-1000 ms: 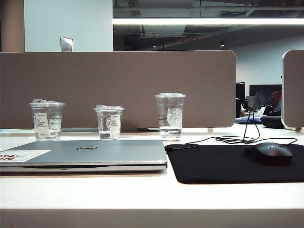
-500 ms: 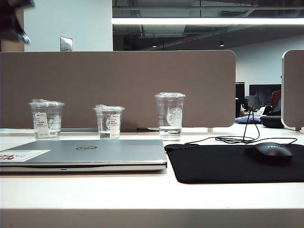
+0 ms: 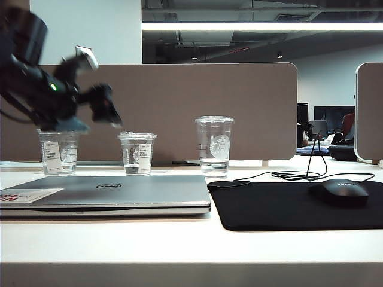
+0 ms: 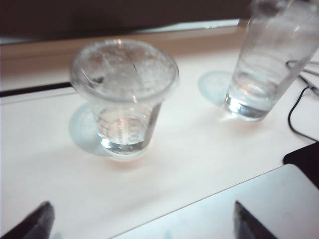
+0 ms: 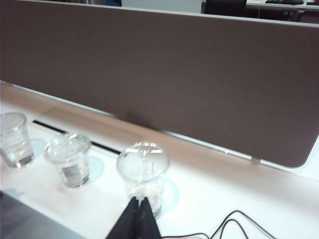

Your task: Pick up the coffee cup on the middle and place it on the right side of the laptop.

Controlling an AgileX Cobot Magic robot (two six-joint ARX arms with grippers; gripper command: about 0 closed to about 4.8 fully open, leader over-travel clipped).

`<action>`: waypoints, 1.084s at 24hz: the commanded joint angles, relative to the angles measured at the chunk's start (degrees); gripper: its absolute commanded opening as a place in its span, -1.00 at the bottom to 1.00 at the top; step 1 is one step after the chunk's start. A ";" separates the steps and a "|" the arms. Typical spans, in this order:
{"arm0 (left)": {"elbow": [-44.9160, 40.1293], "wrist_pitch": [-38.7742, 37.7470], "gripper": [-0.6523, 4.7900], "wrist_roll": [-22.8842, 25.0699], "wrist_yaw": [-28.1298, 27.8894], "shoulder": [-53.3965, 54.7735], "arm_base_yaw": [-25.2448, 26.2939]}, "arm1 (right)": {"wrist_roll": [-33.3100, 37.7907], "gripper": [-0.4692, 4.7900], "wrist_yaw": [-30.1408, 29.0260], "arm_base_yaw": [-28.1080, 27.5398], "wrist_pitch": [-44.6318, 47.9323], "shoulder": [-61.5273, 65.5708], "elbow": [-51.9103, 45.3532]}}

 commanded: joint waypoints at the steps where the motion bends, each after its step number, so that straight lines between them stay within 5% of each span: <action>1: 4.85 1.86 1.00 0.37 -2.23 7.48 -0.72 | -0.17 -0.84 -0.37 0.07 0.94 2.08 2.64; 4: 11.21 1.14 1.00 -1.20 -5.88 14.25 -1.70 | -0.17 -0.84 -0.35 0.07 0.85 3.48 3.08; 26: 36.94 -4.74 1.00 -0.63 -7.26 31.89 -2.99 | -2.14 -0.84 0.59 0.02 -0.57 6.19 2.99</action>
